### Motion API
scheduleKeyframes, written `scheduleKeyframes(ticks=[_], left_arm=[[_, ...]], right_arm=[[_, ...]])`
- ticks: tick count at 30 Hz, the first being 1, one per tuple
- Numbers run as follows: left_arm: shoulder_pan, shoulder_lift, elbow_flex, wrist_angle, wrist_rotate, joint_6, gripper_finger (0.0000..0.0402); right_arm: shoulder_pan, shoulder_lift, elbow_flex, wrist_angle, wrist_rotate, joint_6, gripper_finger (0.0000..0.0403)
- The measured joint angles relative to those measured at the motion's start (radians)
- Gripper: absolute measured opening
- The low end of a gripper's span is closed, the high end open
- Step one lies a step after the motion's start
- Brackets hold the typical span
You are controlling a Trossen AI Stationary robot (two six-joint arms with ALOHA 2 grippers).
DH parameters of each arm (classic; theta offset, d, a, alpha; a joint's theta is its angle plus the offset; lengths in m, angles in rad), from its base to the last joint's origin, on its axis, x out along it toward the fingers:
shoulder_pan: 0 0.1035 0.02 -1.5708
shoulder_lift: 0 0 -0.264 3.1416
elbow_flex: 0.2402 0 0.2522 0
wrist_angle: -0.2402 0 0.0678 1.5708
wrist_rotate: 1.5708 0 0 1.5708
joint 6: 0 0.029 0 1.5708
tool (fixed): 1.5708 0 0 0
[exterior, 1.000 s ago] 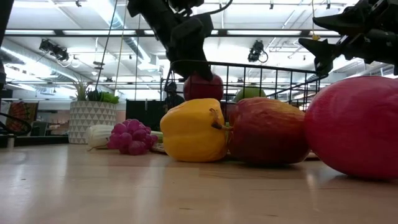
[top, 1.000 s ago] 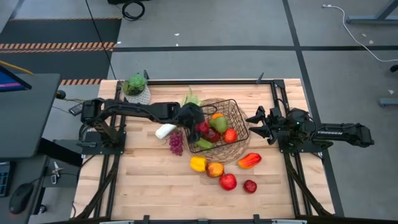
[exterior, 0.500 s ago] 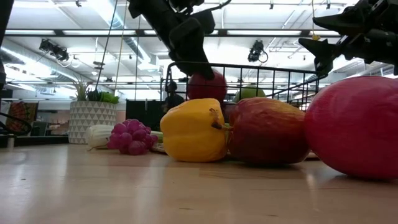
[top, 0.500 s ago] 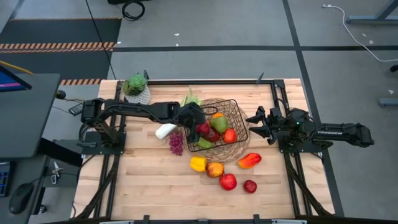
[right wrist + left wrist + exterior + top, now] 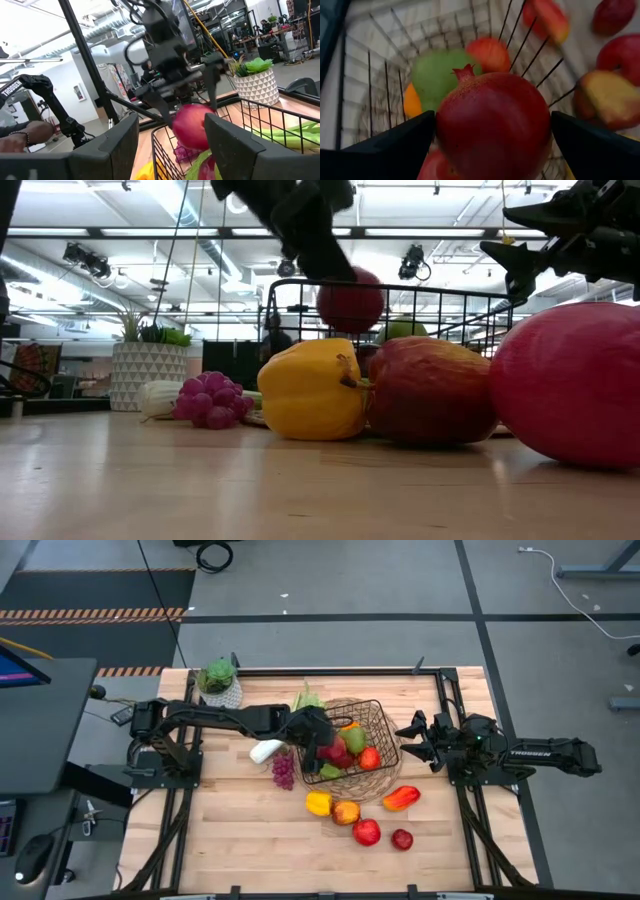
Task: Build produce basket
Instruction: Put the red pomegranate into the black wire basket, then put the red apple into the black wire basket
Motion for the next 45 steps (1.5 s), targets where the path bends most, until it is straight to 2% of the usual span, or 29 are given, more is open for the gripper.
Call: scheduleKeyframes(ticks=[6,12,14,17,18,20,21,22,26,28,31,34,37,41,45], left_arm=[[-0.033,-0.001,0.079,-0.089,-0.052,-0.01,0.04],[-0.059,-0.002,0.081,-0.118,-0.111,-0.02,0.04],[-0.056,-0.002,0.081,-0.124,-0.055,-0.061,0.04],[-0.043,-0.002,0.081,-0.157,-0.03,0.064,0.04],[-0.031,-0.002,0.08,-0.171,0.041,0.064,0.04],[-0.022,0.0,0.079,-0.141,0.275,0.019,0.04],[-0.021,0.001,0.081,-0.146,0.334,0.029,0.04],[-0.021,0.0,0.082,-0.166,0.336,0.046,0.04],[0.036,-0.005,0.079,-0.212,0.225,-0.023,0.04],[0.059,-0.006,0.08,-0.198,0.212,-0.055,0.04],[0.056,-0.007,0.08,-0.199,0.198,-0.013,0.04],[0.048,-0.007,0.08,-0.202,0.132,0.002,0.04],[0.035,-0.007,0.08,-0.176,0.149,0.009,0.04],[0.011,-0.007,0.096,-0.174,-0.035,0.079,0.04],[0.005,-0.019,0.113,-0.173,-0.172,0.13,0.04]], right_arm=[[0.0,0.0,0.0,0.0,0.0,0.0,0.0231],[0.0,0.0,0.0,0.0,0.0,0.0,0.0231],[0.0,0.0,0.0,0.0,0.0,0.0,0.0231],[0.0,0.0,0.0,0.0,0.0,0.0,0.0231],[0.0,0.0,0.0,0.0,0.0,0.0,0.0231],[0.0,0.0,0.0,0.0,0.0,0.0,0.0231],[0.0,0.0,0.0,0.0,0.0,0.0,0.0231],[0.0,0.0,0.0,0.0,0.0,0.0,0.0231],[0.0,0.0,0.0,0.0,0.0,0.0,0.0231],[0.0,0.0,0.0,0.001,0.0,0.0,0.0231],[0.0,0.0,0.0,0.0,0.001,0.0,0.0231],[0.0,0.0,0.0,0.0,0.0,0.0,0.0231],[0.0,0.0,0.0,0.0,0.0,0.0,0.0231],[0.0,0.0,0.0,0.0,0.0,0.0,0.0231],[0.0,0.0,0.0,0.0,0.0,0.0,0.0231]])
